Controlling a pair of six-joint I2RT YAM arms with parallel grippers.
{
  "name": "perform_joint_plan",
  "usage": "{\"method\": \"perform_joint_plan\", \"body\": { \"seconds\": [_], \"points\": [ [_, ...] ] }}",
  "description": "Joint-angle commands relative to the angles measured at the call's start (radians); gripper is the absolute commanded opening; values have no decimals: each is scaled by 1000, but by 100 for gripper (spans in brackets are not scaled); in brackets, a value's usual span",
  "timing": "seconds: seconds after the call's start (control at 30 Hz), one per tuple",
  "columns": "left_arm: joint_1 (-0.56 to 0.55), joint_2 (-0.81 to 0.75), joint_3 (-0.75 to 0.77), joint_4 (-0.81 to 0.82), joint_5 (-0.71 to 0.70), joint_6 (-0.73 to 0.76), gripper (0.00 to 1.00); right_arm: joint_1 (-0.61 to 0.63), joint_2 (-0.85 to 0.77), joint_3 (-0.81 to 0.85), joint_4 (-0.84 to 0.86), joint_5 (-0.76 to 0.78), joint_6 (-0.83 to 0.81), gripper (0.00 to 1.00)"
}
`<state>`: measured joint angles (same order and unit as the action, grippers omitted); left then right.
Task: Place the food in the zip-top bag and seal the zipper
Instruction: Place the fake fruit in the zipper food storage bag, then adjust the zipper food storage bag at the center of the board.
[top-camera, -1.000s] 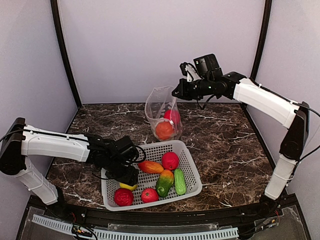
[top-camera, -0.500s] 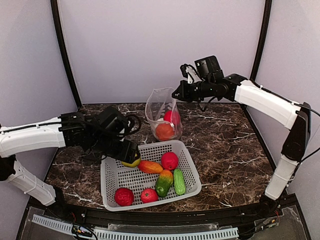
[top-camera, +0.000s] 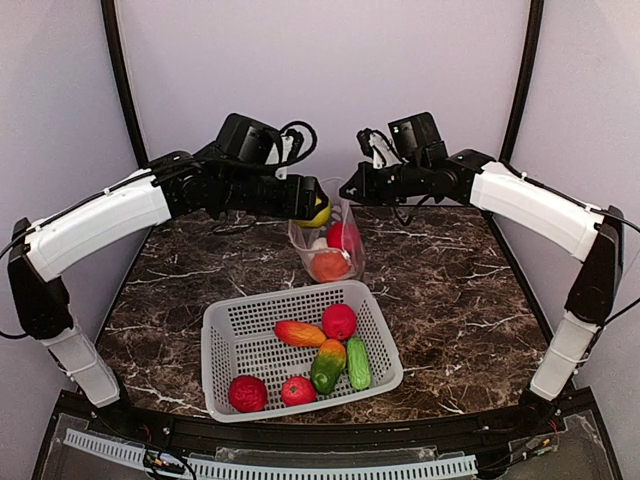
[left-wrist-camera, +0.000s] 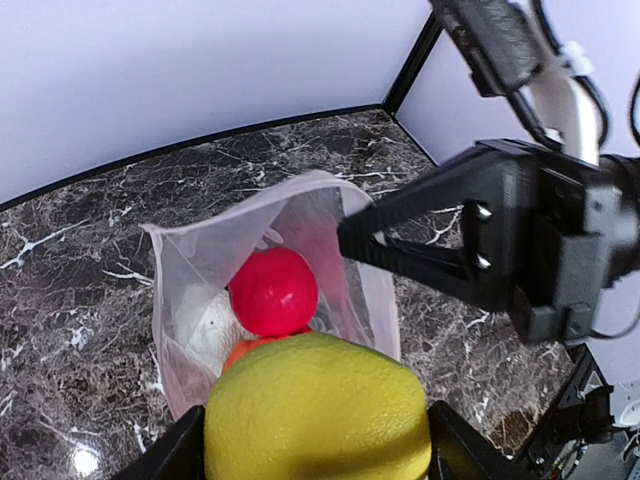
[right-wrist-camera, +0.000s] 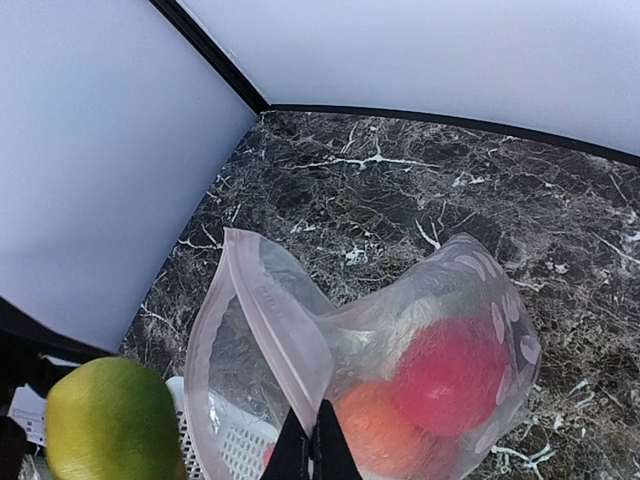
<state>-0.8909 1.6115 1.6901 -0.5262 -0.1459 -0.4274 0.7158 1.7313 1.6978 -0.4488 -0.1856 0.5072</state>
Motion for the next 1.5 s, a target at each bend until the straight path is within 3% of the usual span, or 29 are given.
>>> {"method": "perform_joint_plan", "body": {
  "seconds": [0.0, 0.27, 0.4, 0.6, 0.83, 1.13, 1.27, 1.47],
  "points": [
    [35, 115, 90, -10, -16, 56, 71, 10, -24, -6, 47, -7, -5, 0],
    [54, 220, 138, -24, -63, 69, 72, 10, -14, 2, 47, -12, -11, 0],
    [58, 234, 140, -26, -69, 71, 78, 10, -9, 3, 46, -15, -13, 0],
    [58, 231, 154, -25, -17, 79, 91, 10, -5, 12, 42, -14, -13, 0],
    [59, 126, 136, -5, 105, 73, 90, 10, 0, 39, 19, -3, -28, 0],
    [137, -89, -80, -21, 211, 18, 90, 10, 9, 59, 15, -6, -33, 0],
    [164, -143, -221, 49, 260, -48, 92, 10, 22, 73, 16, -18, -33, 0],
    [179, -148, -345, 170, 342, -123, 75, 11, 31, 77, 15, -23, -33, 0]
  ]
}}
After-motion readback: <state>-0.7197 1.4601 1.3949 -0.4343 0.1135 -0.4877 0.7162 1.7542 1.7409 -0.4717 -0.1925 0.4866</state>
